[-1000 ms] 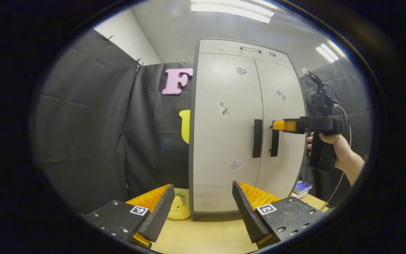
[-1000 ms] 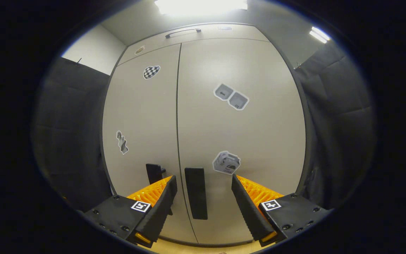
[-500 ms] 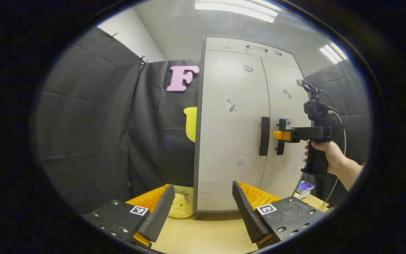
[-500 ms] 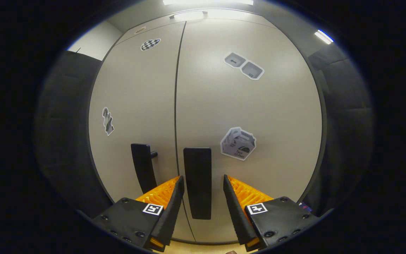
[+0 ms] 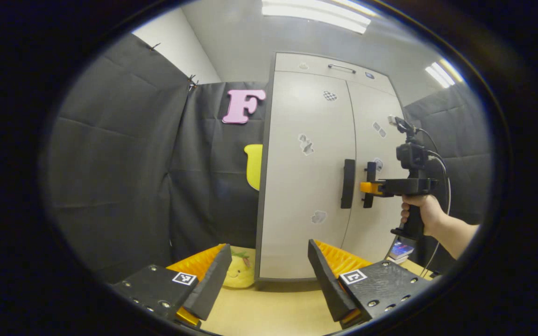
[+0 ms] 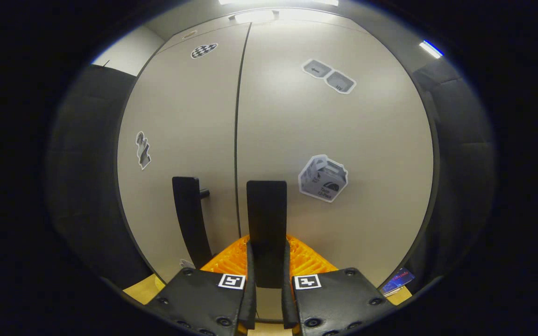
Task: Open the right door of the double-door shoe cabinet with the right hand, and open the left door with the left hand.
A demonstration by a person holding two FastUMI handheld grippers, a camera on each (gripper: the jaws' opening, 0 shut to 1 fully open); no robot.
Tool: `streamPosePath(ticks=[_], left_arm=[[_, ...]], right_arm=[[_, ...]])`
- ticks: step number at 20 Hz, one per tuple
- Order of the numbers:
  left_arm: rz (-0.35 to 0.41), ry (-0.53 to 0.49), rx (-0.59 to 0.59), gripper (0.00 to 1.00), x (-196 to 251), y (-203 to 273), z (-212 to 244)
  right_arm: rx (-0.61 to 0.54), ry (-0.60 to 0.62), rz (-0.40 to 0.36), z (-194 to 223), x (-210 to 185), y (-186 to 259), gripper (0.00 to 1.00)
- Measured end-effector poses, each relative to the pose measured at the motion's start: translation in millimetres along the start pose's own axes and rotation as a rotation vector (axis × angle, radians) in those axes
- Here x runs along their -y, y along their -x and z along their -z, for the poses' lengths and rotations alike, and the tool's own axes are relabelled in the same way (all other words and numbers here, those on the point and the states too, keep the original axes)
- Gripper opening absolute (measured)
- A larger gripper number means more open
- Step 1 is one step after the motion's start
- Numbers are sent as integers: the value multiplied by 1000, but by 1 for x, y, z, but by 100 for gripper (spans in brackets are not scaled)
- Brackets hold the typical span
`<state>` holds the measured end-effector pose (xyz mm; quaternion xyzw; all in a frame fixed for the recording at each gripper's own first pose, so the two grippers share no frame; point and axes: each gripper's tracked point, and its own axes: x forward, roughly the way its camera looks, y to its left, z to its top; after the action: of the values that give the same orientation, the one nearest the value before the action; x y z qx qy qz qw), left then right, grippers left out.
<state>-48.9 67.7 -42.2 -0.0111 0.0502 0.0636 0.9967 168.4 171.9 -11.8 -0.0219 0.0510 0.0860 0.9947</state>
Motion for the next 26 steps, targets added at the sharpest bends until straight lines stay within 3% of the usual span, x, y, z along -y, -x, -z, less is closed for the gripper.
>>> streamPosePath(ticks=[5, 17, 26], left_arm=[[-24, -43, 39, 95, 4, 13, -7], [-9, -17, 7, 94, 22, 43, 5], [-4, 70, -40, 95, 30, 44, 20]], right_arm=[[-23, 30, -75, 2, -1, 3, 2], [-28, -3, -118, 6, 0, 48, 5], [-37, -4, -156, 9, 14, 87, 5]])
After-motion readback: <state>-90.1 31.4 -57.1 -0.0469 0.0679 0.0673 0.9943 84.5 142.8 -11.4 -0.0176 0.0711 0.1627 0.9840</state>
